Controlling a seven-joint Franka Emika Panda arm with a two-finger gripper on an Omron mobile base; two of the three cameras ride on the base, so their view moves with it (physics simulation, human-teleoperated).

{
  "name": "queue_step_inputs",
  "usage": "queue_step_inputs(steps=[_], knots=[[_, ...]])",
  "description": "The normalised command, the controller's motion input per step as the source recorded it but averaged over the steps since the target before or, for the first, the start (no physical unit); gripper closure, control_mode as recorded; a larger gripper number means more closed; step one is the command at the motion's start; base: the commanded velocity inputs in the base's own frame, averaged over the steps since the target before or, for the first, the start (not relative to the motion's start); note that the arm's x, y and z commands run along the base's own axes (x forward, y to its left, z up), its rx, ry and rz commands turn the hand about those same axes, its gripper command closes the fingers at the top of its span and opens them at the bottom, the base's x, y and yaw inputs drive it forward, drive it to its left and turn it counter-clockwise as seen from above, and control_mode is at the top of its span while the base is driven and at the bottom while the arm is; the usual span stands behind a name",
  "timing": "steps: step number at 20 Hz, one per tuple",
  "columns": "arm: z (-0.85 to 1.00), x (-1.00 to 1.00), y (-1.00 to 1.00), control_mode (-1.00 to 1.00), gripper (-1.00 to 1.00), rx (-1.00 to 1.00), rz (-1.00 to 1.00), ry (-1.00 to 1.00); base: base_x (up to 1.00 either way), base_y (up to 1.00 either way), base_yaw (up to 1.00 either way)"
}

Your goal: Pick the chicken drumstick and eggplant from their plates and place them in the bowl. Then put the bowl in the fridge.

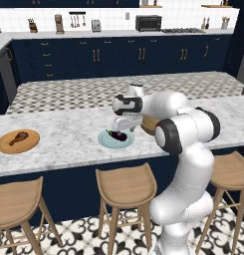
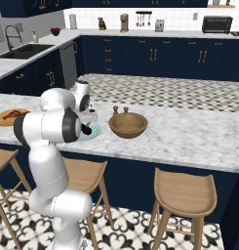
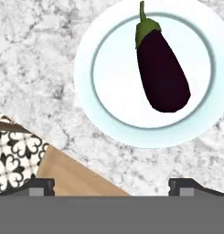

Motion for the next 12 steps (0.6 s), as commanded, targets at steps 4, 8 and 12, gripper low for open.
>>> queue_step_inputs(steps=[4,8,12], knots=[[-0.51,0.52,-0.14,-1.00,-1.00,0.00,0.06,0.04,0.00,0.00,0.00],[-0.59,0.57,-0.04,-1.00,-1.00,0.00,0.06,0.04,0.00,0.00,0.00],[-0.39,0.49,0.00,-1.00,-1.00,0.00,0.05,0.01,0.00,0.00,0.00]])
